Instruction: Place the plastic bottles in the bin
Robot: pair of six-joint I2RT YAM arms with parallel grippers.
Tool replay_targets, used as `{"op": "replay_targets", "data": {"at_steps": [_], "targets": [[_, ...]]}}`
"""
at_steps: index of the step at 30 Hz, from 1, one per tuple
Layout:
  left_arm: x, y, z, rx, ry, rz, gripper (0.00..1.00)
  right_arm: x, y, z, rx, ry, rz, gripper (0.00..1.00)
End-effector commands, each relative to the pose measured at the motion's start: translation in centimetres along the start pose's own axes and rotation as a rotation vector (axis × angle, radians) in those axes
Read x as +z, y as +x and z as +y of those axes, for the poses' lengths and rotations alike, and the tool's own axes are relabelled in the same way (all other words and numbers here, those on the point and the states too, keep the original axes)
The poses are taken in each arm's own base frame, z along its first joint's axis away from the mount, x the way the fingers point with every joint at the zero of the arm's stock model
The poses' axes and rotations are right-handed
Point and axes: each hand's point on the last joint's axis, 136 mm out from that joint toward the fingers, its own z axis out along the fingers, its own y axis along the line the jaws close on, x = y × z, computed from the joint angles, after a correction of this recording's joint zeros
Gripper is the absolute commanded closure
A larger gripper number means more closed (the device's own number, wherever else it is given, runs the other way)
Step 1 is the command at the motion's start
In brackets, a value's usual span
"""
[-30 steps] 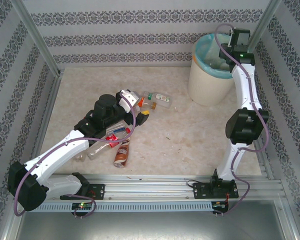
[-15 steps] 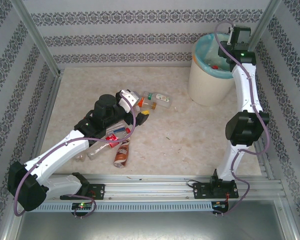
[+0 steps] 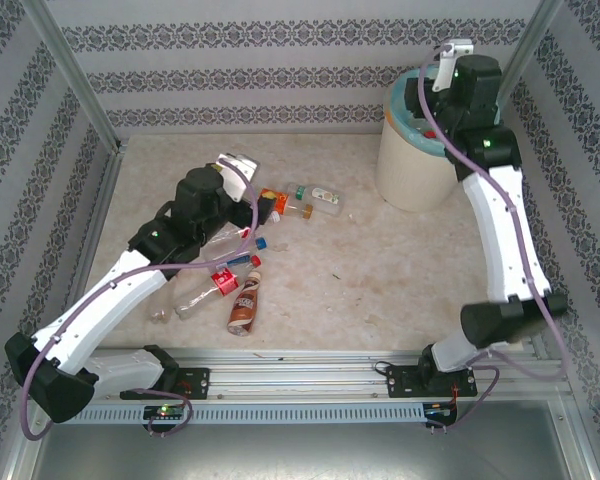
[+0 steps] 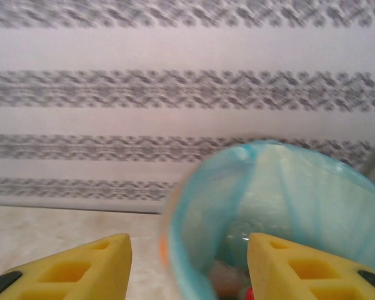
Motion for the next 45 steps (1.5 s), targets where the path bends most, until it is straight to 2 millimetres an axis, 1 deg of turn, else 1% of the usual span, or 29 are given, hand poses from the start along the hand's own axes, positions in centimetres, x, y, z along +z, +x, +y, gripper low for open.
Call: {"op": "replay_targets", "data": {"at_steps": [1, 2, 4, 5, 9, 11, 13, 15, 17, 19, 21, 24, 26, 29, 34, 41, 45], "targets": [[-0.7, 7.3, 3.9, -0.127, -0.123, 0.298, 0.02, -1.3, 1.0, 4.0, -0.035, -0.107, -0.027, 0.47], [-0.9, 8.4, 4.8, -0.167, -0.128, 0.337, 0.02, -1.9, 1.4, 5.2, -0.047, -0.142, -0.033, 0.47], [-1.1, 10.6, 5.6, -0.234, -0.105, 0.416, 0.02, -2.8, 2.8, 7.7, -0.073, -0.218, -0.021, 0.47], [-1.1, 11.5, 6.4, -0.276, -0.113, 0.458, 0.02, -3.1, 3.7, 8.8, -0.081, -0.253, -0.01, 0.47], [-1.2, 14.5, 8.9, -0.402, -0.167, 0.587, 0.06, -4.4, 6.4, 11.7, -0.081, -0.366, 0.021, 0.46], [-1.5, 16.0, 10.2, -0.453, -0.209, 0.618, 0.07, -4.9, 7.5, 12.5, -0.085, -0.394, 0.036, 0.46], [-2.1, 18.1, 11.5, -0.506, -0.258, 0.671, 0.07, -5.1, 8.6, 12.6, -0.088, -0.406, 0.055, 0.45], [-2.9, 20.6, 12.8, -0.573, -0.311, 0.741, 0.07, -5.1, 9.7, 12.4, -0.101, -0.402, 0.072, 0.44], [-3.5, 22.5, 13.4, -0.623, -0.332, 0.8, 0.09, -5.0, 10.4, 12.1, -0.112, -0.389, 0.08, 0.43], [-4.2, 24.3, 13.5, -0.658, -0.351, 0.857, 0.09, -4.9, 11.1, 11.9, -0.12, -0.385, 0.09, 0.42], [-4.7, 25.8, 13.1, -0.681, -0.352, 0.905, 0.1, -4.7, 11.6, 11.9, -0.126, -0.39, 0.101, 0.4], [-5.1, 26.9, 13.3, -0.708, -0.401, 0.931, 0.1, -4.3, 12.2, 12.1, -0.126, -0.405, 0.114, 0.4], [-4.9, 27.2, 13.1, -0.727, -0.384, 0.949, 0.11, -4.0, 12.5, 12.2, -0.121, -0.415, 0.121, 0.4], [-4.6, 28.6, 12.9, -0.759, -0.396, 1.012, 0.11, -3.7, 12.8, 12.6, -0.117, -0.434, 0.132, 0.39], [-3.7, 31.0, 11.6, -0.822, -0.376, 1.099, 0.14, -3.1, 13.4, 12.5, -0.138, -0.426, 0.141, 0.39], [-3.7, 33.8, 11.0, -0.832, -0.404, 1.14, 0.15, -2.7, 13.9, 12.3, -0.143, -0.418, 0.15, 0.39], [-3.2, 34.9, 10.4, -0.845, -0.38, 1.145, 0.21, -2.5, 14.2, 12.4, -0.14, -0.423, 0.158, 0.39]]}}
